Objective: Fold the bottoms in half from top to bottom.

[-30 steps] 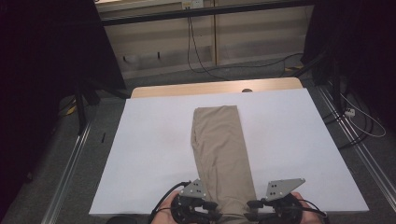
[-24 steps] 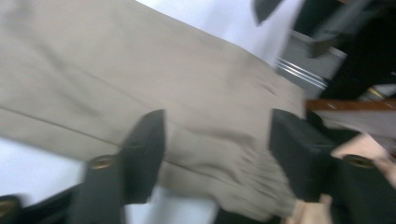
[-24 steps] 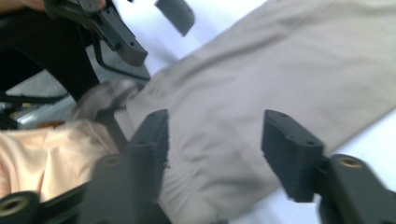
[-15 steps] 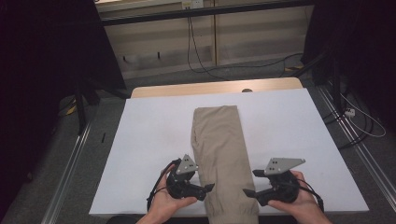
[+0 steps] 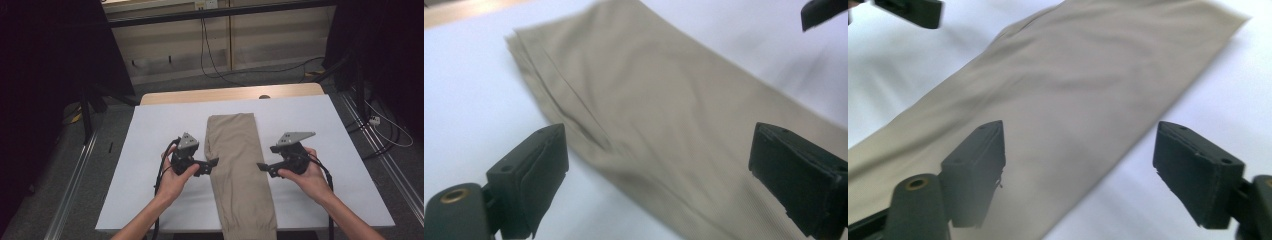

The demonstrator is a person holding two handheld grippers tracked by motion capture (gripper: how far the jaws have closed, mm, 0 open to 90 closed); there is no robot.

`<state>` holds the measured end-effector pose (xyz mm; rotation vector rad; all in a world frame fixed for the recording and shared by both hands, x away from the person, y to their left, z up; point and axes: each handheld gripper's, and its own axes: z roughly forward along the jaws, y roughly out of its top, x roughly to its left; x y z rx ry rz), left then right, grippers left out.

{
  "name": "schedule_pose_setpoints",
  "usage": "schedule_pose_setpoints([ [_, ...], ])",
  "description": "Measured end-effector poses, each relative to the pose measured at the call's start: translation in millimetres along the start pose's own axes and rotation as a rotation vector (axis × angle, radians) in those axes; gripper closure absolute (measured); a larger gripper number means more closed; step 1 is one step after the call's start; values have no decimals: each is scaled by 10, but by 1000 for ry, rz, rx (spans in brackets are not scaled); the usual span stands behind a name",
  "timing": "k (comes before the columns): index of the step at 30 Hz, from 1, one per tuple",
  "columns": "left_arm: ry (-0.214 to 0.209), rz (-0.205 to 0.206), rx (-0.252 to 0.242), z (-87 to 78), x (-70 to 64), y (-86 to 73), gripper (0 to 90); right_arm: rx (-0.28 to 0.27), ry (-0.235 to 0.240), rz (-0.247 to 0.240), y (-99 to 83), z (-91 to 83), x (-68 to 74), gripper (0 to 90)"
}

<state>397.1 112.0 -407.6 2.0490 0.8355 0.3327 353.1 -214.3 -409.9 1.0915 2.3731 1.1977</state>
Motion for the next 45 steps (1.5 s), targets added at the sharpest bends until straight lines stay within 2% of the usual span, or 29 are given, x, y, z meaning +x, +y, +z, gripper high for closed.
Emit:
schedule_pose_setpoints([
  [1,21,9,-10,31,53,41,97,-2,-12,4,33,17,-43,185],
  [3,32,-4,-24,67,129,85,120,-47,-52,20,109,50,-151,176],
  [6,34,-28,-57,137,259,138,121,-40,-67,30,212,126,-289,223],
  [7,47,-23,-58,155,307,151,121,-37,-67,36,244,153,-331,229],
  [8,77,-19,-65,194,373,173,121,-40,-68,35,268,174,-363,228],
  [9,86,-17,-69,216,417,186,121,-50,-63,31,311,214,-417,229],
  [11,93,-47,-51,303,554,220,120,-67,-77,28,383,282,-497,227],
  [13,94,-54,-34,375,642,250,121,-62,-56,53,450,366,-577,181],
  [14,95,-51,-29,396,670,263,121,-34,-42,69,496,435,-631,161],
  [15,74,-49,-46,423,710,273,120,-30,-61,64,521,468,-655,174],
  [16,53,-43,-56,447,736,286,115,-50,-103,55,554,515,-686,175],
  [17,49,-27,-56,464,755,301,102,-43,-98,68,588,557,-724,162],
  [18,62,-7,-58,500,770,324,82,-34,-87,81,613,590,-756,158],
  [20,80,3,-48,567,805,382,86,-22,-99,98,665,696,-840,179],
  [23,88,-7,-59,672,858,486,93,0,-109,96,736,842,-944,163],
  [25,106,-13,-42,748,877,546,98,-3,-108,111,774,921,-1003,151],
  [26,108,-22,-45,780,871,558,111,3,-115,114,798,980,-1043,168],
  [28,106,3,-22,848,864,588,139,9,-146,117,827,1048,-1084,239],
  [29,95,10,-22,890,874,600,173,12,-141,121,841,1082,-1114,292],
  [31,93,0,-22,968,916,613,207,0,-158,124,869,1140,-1176,350],
  [33,78,-33,-11,1064,971,605,248,18,-157,129,891,1197,-1234,419],
  [35,94,-25,12,1146,1000,587,292,26,-171,128,896,1252,-1273,473],
  [37,79,-32,38,1232,1035,568,334,41,-153,135,886,1317,-1311,484],
  [41,112,-54,67,1361,1095,527,410,57,-143,143,821,1461,-1368,498],
  [42,135,-43,82,1376,1108,520,437,68,-150,146,797,1505,-1379,495],
  [43,136,-59,85,1401,1144,506,464,78,-146,149,779,1537,-1382,492],
  [44,117,-84,82,1423,1174,493,481,83,-152,139,762,1572,-1382,498],
  [45,105,-96,88,1437,1192,486,481,80,-150,153,771,1580,-1383,490],
])
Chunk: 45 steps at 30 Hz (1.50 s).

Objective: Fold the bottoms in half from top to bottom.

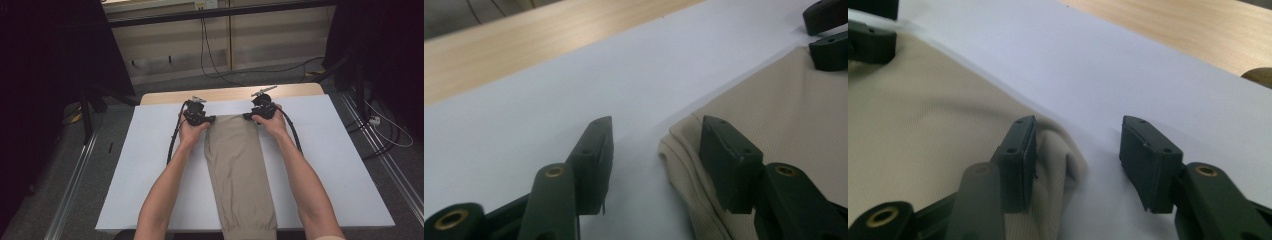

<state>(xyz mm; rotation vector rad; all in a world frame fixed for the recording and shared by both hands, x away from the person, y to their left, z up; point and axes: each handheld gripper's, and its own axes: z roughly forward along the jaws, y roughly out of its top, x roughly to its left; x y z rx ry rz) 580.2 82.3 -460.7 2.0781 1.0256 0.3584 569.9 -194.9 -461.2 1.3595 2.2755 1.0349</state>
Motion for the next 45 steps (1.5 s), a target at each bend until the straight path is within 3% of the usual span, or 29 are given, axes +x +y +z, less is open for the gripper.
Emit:
schedule_pose_setpoints([
  [2,-10,-1,-3,21,16,6,469,13,1,-27,11,4,5,482],
  [7,-54,39,-4,40,0,50,475,15,6,-52,2,2,9,511],
  [10,-75,8,-20,93,-31,25,501,31,29,-99,22,-2,66,686],
  [11,-76,8,-22,95,-29,22,502,34,33,-107,24,1,94,717],
  [12,-109,32,-12,81,-13,16,520,33,34,-106,26,5,103,724],
  [13,-144,30,-9,75,-5,7,657,41,33,-98,33,5,108,731],
  [15,-147,-15,-14,76,-19,-6,714,47,33,-94,45,7,111,750],
  [16,-184,-30,3,75,-28,1,758,51,37,-89,45,4,121,790],
  [17,-187,-35,9,73,-44,2,831,58,48,-85,47,0,134,846],
  [20,-202,-54,16,41,-39,-6,857,51,64,-69,31,-7,144,895],
  [25,-165,-73,-17,-29,4,-10,864,12,88,1,12,-50,68,900],
  [27,-180,-95,-49,-65,33,8,866,-11,101,21,30,-101,34,900],
  [34,-167,-84,-110,-239,12,162,867,-111,150,60,139,-361,-52,900],
  [41,-132,-79,-156,-347,-45,330,867,-143,115,59,243,-501,-40,900],
  [45,-133,-75,-191,-388,-44,454,867,-169,96,54,336,-606,-51,900],
])
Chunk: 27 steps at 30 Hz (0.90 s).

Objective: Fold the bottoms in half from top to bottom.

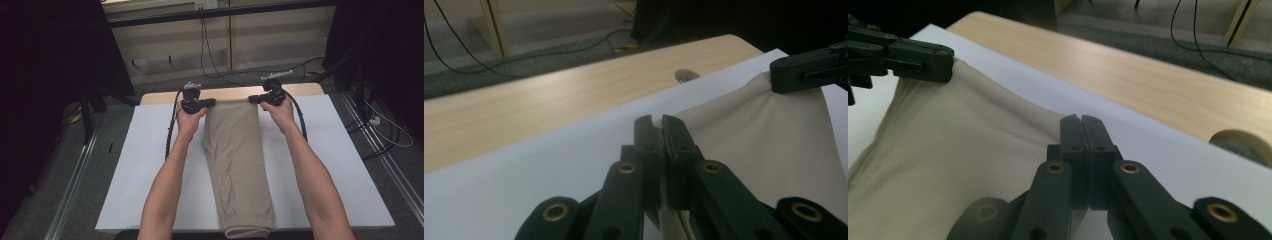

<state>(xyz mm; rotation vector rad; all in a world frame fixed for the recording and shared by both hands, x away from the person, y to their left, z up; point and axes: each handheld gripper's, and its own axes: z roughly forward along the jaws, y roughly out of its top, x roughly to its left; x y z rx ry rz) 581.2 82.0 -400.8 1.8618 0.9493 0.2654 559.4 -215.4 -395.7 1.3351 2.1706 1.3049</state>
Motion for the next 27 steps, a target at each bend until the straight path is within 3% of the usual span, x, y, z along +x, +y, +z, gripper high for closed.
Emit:
schedule_pose_setpoints([
  [4,-11,-1,-50,-73,23,144,867,-31,-2,-10,131,-107,-9,900],
  [9,-7,53,-75,-162,-11,320,867,-63,-10,-20,288,-212,-4,900],
  [12,-7,52,-108,-224,-21,355,867,-91,-5,-25,378,-264,36,900],
  [13,-6,71,-101,-246,-34,356,867,-96,-2,-31,389,-274,48,900],
  [21,-41,111,-106,-466,-168,328,867,-108,20,-49,344,-390,163,900],
  [27,-59,145,-122,-663,-308,307,867,-140,55,-57,267,-615,292,900],
])
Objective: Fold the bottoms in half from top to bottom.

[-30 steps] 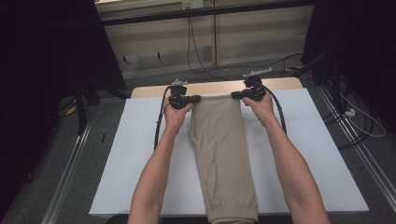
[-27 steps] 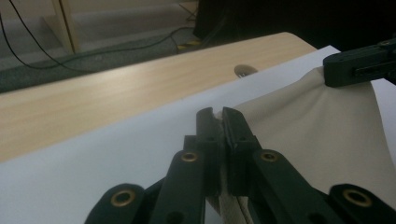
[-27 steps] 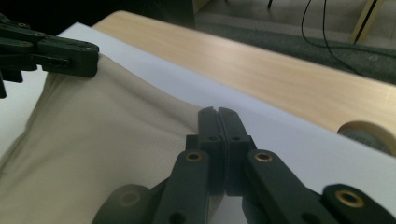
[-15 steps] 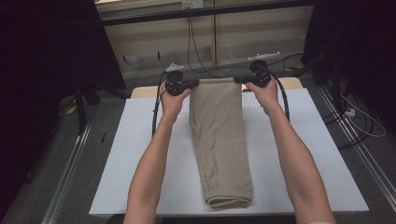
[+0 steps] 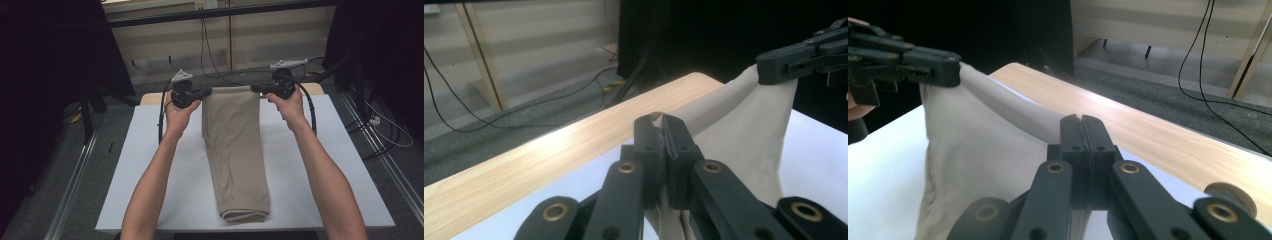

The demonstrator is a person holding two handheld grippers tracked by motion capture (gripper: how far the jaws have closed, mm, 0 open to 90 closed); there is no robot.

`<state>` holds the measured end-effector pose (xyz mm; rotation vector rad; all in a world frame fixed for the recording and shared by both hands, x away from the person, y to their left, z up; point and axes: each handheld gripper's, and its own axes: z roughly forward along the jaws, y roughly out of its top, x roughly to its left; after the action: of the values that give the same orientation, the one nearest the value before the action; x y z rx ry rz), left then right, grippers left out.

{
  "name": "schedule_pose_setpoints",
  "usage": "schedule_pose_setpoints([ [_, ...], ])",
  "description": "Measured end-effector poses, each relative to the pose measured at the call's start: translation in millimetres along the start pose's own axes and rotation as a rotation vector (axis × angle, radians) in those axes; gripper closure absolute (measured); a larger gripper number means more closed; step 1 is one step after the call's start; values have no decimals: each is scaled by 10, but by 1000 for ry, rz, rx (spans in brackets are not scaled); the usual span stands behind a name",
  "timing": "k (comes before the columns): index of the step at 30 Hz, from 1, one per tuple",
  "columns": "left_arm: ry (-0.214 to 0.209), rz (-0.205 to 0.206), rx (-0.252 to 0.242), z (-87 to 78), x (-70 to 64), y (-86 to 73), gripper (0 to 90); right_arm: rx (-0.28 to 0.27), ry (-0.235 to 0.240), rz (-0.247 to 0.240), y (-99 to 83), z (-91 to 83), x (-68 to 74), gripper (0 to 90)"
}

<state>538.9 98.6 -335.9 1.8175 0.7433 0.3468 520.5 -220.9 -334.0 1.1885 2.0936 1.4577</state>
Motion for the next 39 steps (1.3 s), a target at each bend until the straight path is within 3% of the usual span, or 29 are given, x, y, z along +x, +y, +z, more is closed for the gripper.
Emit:
schedule_pose_setpoints([
  [4,-11,32,-18,-112,-170,14,867,3,0,-32,-29,-175,120,900],
  [7,-15,25,-27,-200,-249,19,866,-26,13,-42,-69,-300,172,900],
  [14,-50,41,-32,-408,-455,-44,867,-22,48,-102,-136,-537,358,900],
  [17,-67,54,-32,-477,-538,-99,866,-15,63,-106,-208,-607,407,900],
  [19,-77,64,-5,-527,-618,-156,866,-16,71,-109,-265,-666,448,900],
  [28,-147,107,15,-854,-975,-478,866,14,127,-141,-590,-956,757,900],
  [36,-204,123,97,-1062,-1245,-889,866,70,182,-182,-958,-1106,1024,900],
  [39,-222,129,122,-1109,-1320,-993,865,91,207,-172,-1143,-1153,1094,900],
])
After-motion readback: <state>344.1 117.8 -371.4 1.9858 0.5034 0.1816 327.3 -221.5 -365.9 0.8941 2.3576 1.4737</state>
